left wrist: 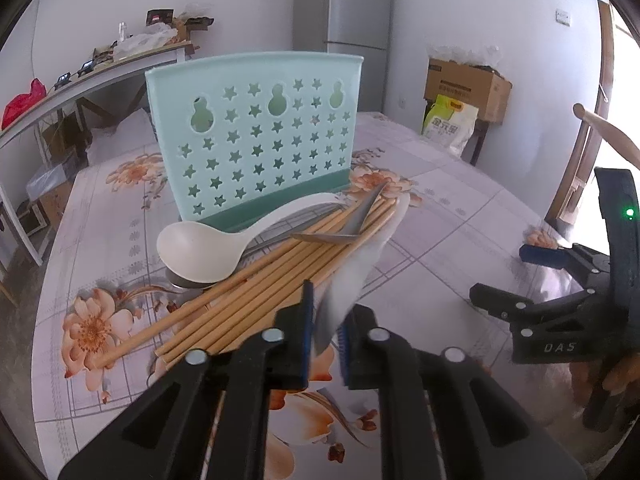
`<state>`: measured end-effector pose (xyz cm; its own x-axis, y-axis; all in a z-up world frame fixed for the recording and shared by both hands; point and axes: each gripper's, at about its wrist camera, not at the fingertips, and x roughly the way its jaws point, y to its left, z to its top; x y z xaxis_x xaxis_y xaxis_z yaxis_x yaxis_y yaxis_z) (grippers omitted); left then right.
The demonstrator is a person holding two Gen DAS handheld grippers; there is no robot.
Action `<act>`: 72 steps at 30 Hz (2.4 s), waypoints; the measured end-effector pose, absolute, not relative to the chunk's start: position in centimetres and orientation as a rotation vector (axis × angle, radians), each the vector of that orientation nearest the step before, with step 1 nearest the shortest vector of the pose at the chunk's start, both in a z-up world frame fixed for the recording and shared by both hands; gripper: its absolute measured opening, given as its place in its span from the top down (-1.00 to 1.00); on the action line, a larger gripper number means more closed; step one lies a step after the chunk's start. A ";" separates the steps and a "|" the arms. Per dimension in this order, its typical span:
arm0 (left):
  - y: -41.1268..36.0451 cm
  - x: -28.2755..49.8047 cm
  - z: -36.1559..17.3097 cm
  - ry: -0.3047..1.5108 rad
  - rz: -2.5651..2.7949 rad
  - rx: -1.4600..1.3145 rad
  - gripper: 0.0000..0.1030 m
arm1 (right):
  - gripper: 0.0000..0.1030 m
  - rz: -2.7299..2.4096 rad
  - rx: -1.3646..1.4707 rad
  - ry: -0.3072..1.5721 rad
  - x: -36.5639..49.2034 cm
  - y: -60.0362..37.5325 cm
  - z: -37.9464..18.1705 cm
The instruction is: Organize utensils
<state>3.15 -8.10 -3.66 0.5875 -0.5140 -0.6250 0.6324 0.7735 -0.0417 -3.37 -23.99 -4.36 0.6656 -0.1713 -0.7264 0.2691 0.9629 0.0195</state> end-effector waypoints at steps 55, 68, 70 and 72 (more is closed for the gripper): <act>3.7 5.7 13.3 0.470 -0.556 0.160 0.95 | 0.97 0.131 0.020 0.483 1.0 -20.0 8.2; -2.9 12.1 13.8 0.675 -0.557 0.660 0.94 | 0.97 0.160 0.068 0.490 0.5 -20.4 7.5; -3.7 13.2 13.6 0.720 -0.576 0.677 0.93 | 0.97 0.160 0.073 0.488 0.5 -20.5 7.6; -4.4 14.6 13.6 0.758 -0.590 0.665 0.89 | 0.97 0.160 0.080 0.487 0.4 -20.6 7.6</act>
<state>14.59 -4.41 13.57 0.5885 -0.2402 -0.7720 0.6893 0.6480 0.3239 0.44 -20.59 7.56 0.8714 0.1720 -0.4594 -0.1340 0.9844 0.1144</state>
